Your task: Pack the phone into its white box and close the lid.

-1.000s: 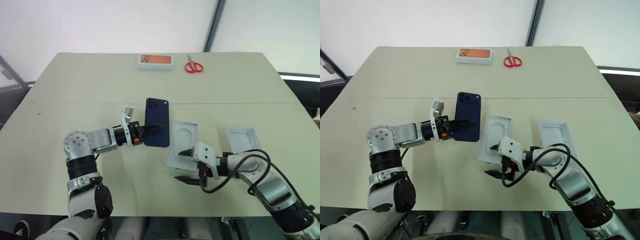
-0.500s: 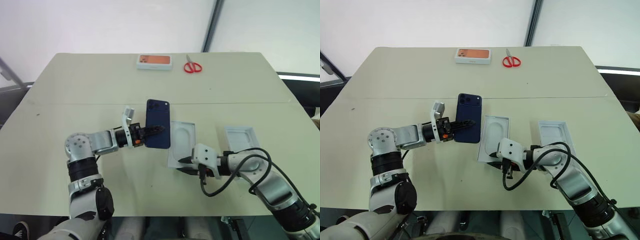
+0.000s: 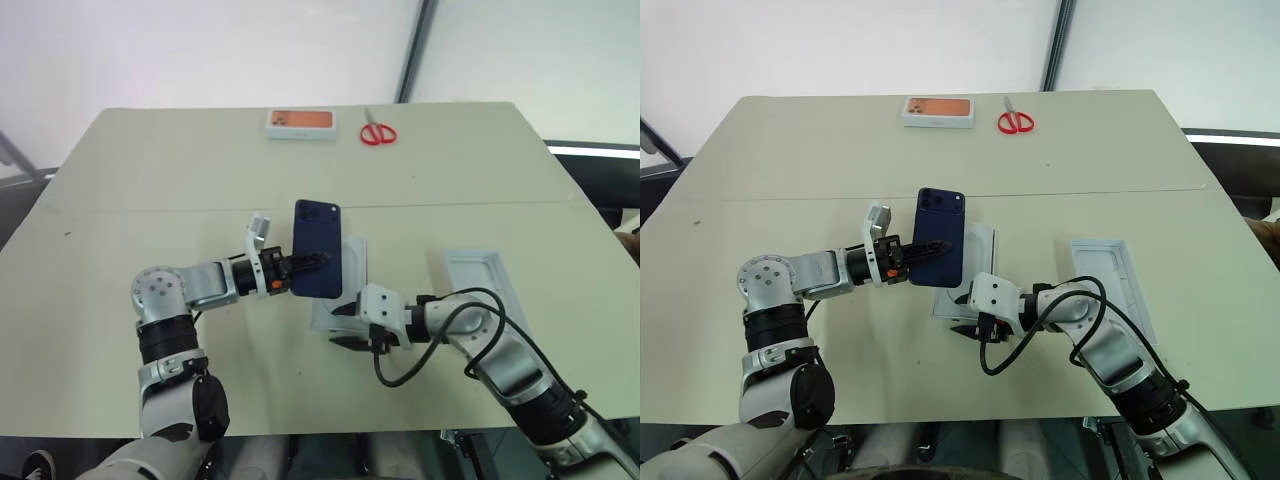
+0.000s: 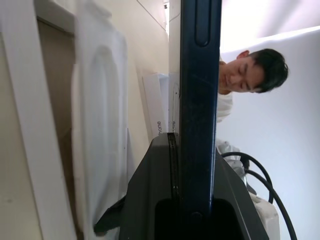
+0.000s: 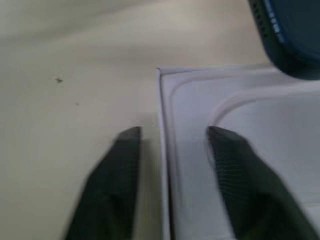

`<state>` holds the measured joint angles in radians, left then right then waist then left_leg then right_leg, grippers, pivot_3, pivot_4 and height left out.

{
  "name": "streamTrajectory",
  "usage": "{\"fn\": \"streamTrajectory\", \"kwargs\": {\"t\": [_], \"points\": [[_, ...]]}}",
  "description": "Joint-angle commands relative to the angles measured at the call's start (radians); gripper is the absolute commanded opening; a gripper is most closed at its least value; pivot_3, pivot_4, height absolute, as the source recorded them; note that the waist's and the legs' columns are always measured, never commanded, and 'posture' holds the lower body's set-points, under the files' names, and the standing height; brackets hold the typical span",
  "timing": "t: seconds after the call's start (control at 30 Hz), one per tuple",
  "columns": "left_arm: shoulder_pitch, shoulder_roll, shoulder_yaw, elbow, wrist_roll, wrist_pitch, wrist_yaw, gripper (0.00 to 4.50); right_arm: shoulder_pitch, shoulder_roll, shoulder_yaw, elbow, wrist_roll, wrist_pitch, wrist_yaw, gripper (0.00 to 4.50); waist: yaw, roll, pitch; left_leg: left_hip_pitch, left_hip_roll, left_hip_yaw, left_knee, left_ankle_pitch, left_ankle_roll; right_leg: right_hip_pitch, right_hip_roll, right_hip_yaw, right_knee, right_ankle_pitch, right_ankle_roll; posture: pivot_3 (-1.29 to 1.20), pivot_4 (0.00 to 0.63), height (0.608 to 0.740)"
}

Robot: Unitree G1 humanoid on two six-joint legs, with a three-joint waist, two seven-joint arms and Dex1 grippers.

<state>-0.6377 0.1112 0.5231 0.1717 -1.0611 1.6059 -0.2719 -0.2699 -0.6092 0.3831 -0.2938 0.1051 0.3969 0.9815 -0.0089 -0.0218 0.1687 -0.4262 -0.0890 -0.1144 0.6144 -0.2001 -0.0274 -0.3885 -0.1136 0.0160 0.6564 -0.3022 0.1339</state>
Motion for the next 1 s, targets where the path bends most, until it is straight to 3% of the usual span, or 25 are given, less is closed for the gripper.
{"fn": "streamTrajectory", "kwargs": {"t": [0.03,0.37,0.57,0.63,0.67,0.9,1.0], "points": [[0.003,0.001,0.005,-0.051,-0.037,0.008,-0.006,0.00,0.010,-0.019,-0.050,-0.061,0.040,0.020,0.007,3.49,0.001,0.000,0.000,0.000,0.000,0.000,0.000,0.000,0.000,0.000,0.000,0.000,0.000,0.000,0.000,0.00,0.150,0.740],[0.026,-0.012,-0.049,-0.051,-0.010,0.008,-0.008,0.00,0.080,-0.152,-0.357,-0.202,0.299,0.206,0.051,3.49,0.004,0.000,0.000,-0.001,0.000,0.000,0.000,0.000,0.001,0.000,-0.001,0.000,0.000,0.000,0.000,0.00,0.150,0.740],[0.039,-0.042,-0.096,-0.043,0.017,-0.003,0.002,0.00,0.094,-0.155,-0.430,-0.137,0.300,0.172,0.010,3.49,0.003,0.000,0.000,-0.001,0.000,0.000,0.000,0.000,0.001,0.000,-0.001,0.000,0.000,0.000,0.000,0.00,0.150,0.740],[0.032,-0.045,-0.100,-0.024,0.031,-0.007,0.003,0.96,0.094,-0.142,-0.417,-0.133,0.291,0.160,-0.008,3.54,0.002,0.000,0.000,-0.001,0.000,0.001,0.000,0.000,0.001,0.000,-0.001,0.000,0.000,0.000,0.000,0.00,0.150,0.740],[0.030,-0.045,-0.106,-0.023,0.042,-0.009,0.010,1.19,0.093,-0.140,-0.406,-0.131,0.285,0.154,-0.014,3.54,0.002,0.000,0.000,-0.001,0.000,0.001,0.000,0.000,0.001,0.000,-0.001,0.000,0.000,0.000,0.000,0.00,0.150,0.740],[0.019,-0.037,-0.124,-0.043,0.033,0.009,0.007,4.45,0.070,-0.127,-0.373,-0.097,0.270,0.115,-0.027,3.54,0.001,0.000,0.000,0.000,0.000,0.001,0.000,0.000,0.001,0.001,-0.001,0.000,0.000,0.000,0.000,0.00,0.150,0.740],[0.016,-0.029,-0.133,-0.058,0.029,0.008,0.005,4.45,0.061,-0.121,-0.357,-0.087,0.266,0.103,-0.027,3.54,0.001,0.000,0.000,0.000,0.000,0.001,0.000,0.000,0.001,0.001,-0.001,0.000,0.000,0.000,0.000,0.00,0.150,0.740]]}}
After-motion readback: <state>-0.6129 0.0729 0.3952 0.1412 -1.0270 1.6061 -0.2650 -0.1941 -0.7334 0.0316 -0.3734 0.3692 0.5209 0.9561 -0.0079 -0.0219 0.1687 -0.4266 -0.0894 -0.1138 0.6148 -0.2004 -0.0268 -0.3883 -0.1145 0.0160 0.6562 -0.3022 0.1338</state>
